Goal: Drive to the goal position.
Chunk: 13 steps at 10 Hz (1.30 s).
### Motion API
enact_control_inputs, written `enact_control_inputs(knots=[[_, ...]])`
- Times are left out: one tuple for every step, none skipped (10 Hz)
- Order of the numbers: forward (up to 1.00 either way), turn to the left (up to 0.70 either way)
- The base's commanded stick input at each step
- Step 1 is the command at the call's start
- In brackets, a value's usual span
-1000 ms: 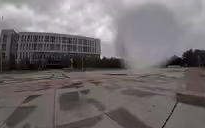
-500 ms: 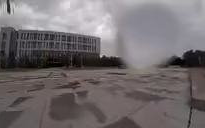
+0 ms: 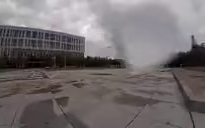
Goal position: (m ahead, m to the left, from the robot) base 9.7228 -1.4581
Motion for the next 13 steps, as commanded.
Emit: enact_control_inputs(knots=[[0.70, 0.00], [0.70, 0.00], [0.70, 0.00], [0.70, 0.00], [0.70, -0.01], [0.70, -0.03], [0.70, -0.04], [0.70, -0.04], [0.70, -0.04], [0.70, -0.11], [0.70, -0.34], [0.70, -0.34], [0.70, -0.34]])
